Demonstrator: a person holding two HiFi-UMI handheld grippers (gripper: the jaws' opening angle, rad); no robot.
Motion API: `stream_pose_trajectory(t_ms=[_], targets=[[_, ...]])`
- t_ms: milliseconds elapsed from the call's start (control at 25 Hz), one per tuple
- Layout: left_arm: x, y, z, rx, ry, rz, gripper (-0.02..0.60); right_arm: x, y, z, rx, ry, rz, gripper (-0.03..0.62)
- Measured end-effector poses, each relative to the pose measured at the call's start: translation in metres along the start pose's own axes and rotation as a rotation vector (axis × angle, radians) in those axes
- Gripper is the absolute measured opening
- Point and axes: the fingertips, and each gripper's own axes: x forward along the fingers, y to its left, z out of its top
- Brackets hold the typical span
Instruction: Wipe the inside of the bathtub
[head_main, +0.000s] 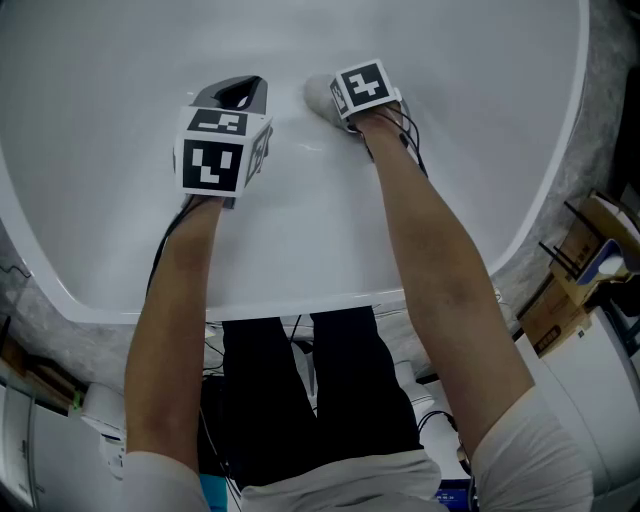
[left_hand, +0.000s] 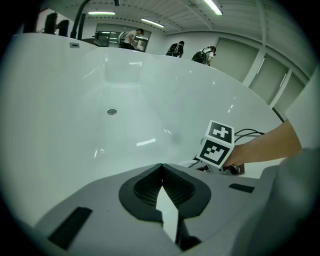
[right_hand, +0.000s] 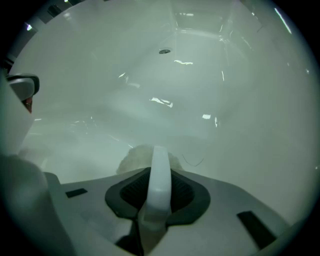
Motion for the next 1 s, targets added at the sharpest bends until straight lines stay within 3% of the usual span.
stream_pose_trajectory(t_ms=[280, 600, 1000], targets=[[0.0, -0.011, -0.002, 0.014, 0.006, -0.004, 0.012, -0.008, -0.023, -0.013, -0.034, 0.036, -0.06, 0.095], [-0.009, -0.026, 0.0, 0.014, -0.001, -0.003, 0.012, -0.027, -0.024, -0.024, -0.185, 0.101, -0.112, 0.095], [-0.047, -0.053, 0.022, 0.001, -0.031, 0.017, 0.012, -0.087, -0.023, -0.036, -0.221, 0.011, -0.096, 0.095]])
